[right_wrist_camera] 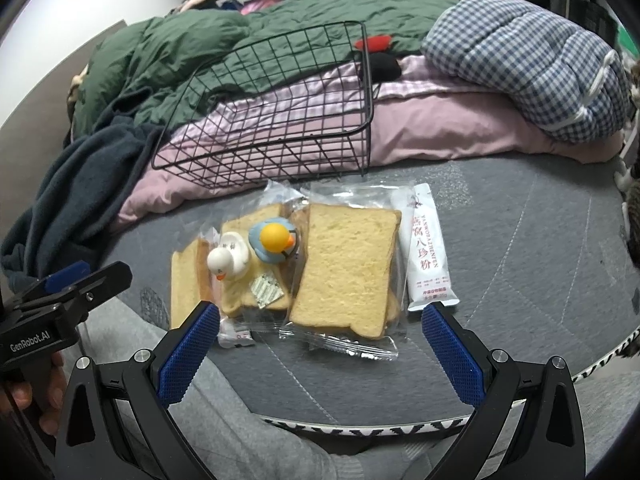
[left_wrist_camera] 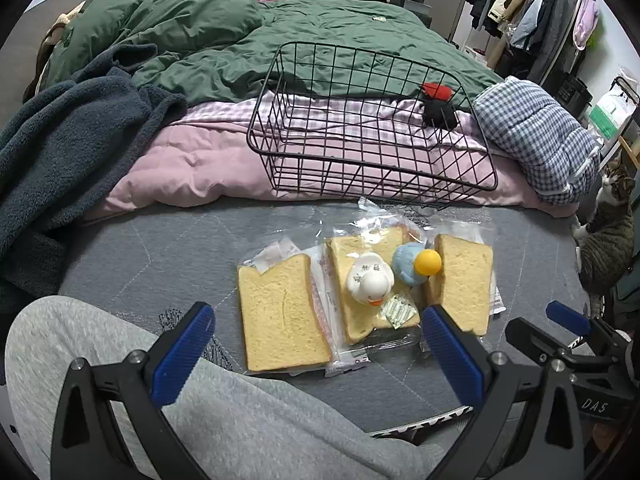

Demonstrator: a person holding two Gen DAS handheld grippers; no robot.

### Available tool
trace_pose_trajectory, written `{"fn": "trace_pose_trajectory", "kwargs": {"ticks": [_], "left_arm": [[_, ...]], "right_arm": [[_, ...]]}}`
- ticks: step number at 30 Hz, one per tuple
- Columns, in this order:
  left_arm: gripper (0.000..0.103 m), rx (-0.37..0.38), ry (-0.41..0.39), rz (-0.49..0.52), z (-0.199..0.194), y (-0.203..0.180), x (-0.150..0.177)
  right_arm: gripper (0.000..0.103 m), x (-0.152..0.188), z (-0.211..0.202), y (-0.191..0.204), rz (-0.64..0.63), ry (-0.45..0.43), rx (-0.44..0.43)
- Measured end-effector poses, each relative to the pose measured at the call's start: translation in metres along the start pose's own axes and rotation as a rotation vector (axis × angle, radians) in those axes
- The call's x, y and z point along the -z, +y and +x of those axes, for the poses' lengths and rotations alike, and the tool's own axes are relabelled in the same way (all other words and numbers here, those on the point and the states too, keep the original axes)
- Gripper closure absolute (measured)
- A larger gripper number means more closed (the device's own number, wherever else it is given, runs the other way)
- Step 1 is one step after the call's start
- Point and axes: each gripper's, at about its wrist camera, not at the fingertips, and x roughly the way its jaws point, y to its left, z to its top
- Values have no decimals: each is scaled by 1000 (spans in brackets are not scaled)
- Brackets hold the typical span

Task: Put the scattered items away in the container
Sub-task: 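Reach both grippers toward the two duck toys on the bread bags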

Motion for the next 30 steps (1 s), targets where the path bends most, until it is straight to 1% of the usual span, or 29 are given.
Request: {"fn": "trace_pose_trajectory", "kwargs": {"ticks": [10,14,17,30], "left_arm": [[1,-31,6,-25,2,2,1],[1,-32,18,-30,3,1,1],[1,-51,12,-27,3,0,1],[1,-81,7,-59,5,2,2]], "right_arm": [[0,-1,1,0,1,0,10],[0,-1,1,0,5,-2,9],[0,-2,1,-1,6,-2,13],[0,-2,1,-1,10,-7,16]]}}
